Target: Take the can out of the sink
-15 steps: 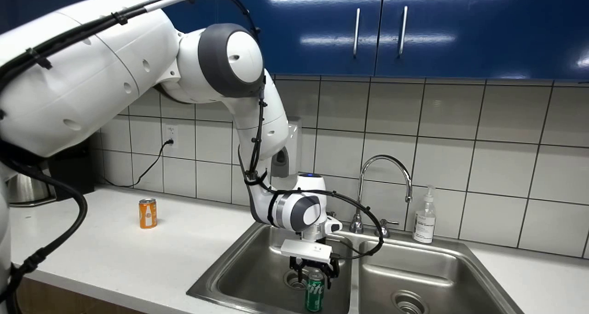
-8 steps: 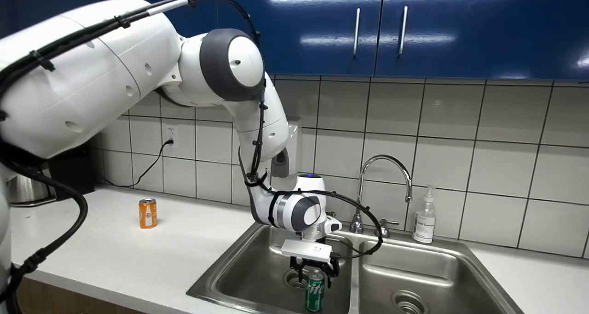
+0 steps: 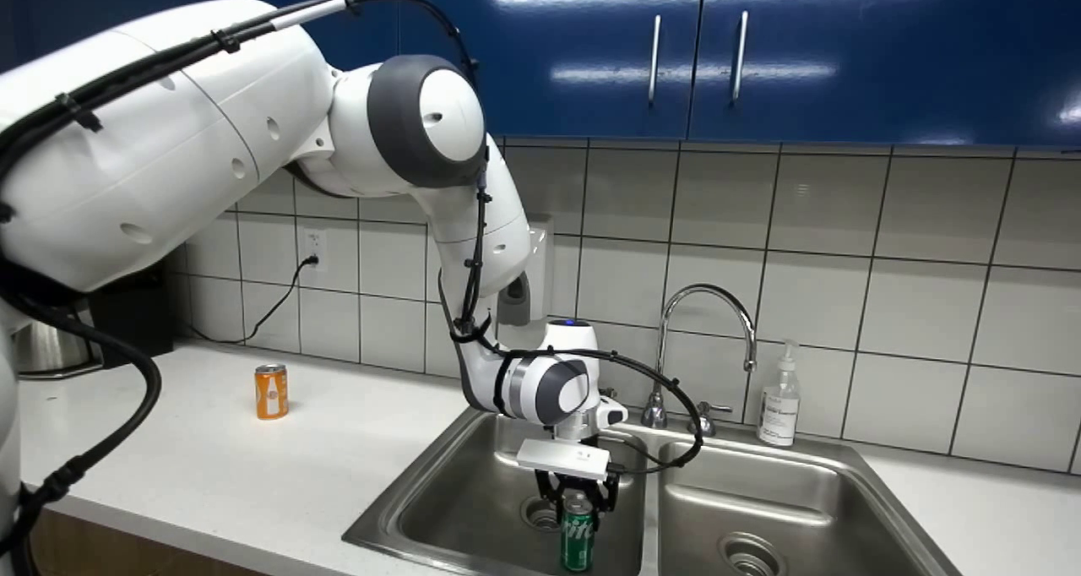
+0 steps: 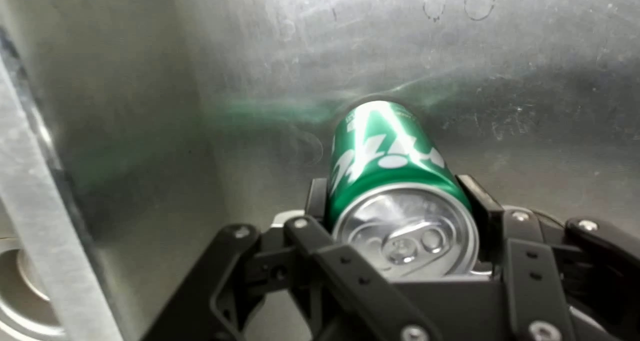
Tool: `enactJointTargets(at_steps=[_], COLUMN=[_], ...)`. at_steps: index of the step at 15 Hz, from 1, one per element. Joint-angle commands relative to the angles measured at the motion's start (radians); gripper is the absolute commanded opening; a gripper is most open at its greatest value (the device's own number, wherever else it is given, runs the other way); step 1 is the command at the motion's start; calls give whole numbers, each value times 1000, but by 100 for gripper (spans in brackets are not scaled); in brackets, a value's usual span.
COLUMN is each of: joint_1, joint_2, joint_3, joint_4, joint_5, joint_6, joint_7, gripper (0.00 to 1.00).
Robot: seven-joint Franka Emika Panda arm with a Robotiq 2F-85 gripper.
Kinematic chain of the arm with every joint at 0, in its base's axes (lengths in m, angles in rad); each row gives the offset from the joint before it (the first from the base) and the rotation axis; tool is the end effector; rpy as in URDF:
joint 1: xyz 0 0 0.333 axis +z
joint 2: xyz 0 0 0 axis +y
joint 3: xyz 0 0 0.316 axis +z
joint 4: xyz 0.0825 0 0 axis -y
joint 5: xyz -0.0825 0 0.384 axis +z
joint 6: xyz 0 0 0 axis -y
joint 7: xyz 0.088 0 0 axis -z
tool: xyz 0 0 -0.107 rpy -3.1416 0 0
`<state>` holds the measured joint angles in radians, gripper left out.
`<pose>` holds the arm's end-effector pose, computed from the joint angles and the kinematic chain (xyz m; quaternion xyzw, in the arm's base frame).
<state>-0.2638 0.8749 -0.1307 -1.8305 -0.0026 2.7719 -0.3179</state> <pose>0.5816 -0.2397 0.0622 0.9980 -0.0120 0.0168 0.0593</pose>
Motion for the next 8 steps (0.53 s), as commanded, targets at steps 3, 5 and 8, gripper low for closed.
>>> enactJointTargets(at_steps=[3,5,8], joint_1=[-15,-19,-7], joint_2=[-51,-107,-203], joint_3=[15,21,14], joint_4=[-21,-66,-146], joint_5=[-24,-23,-35], joint_6=[-41,-47,-55], joint_7=[27,18,9], gripper=[39,39,39])
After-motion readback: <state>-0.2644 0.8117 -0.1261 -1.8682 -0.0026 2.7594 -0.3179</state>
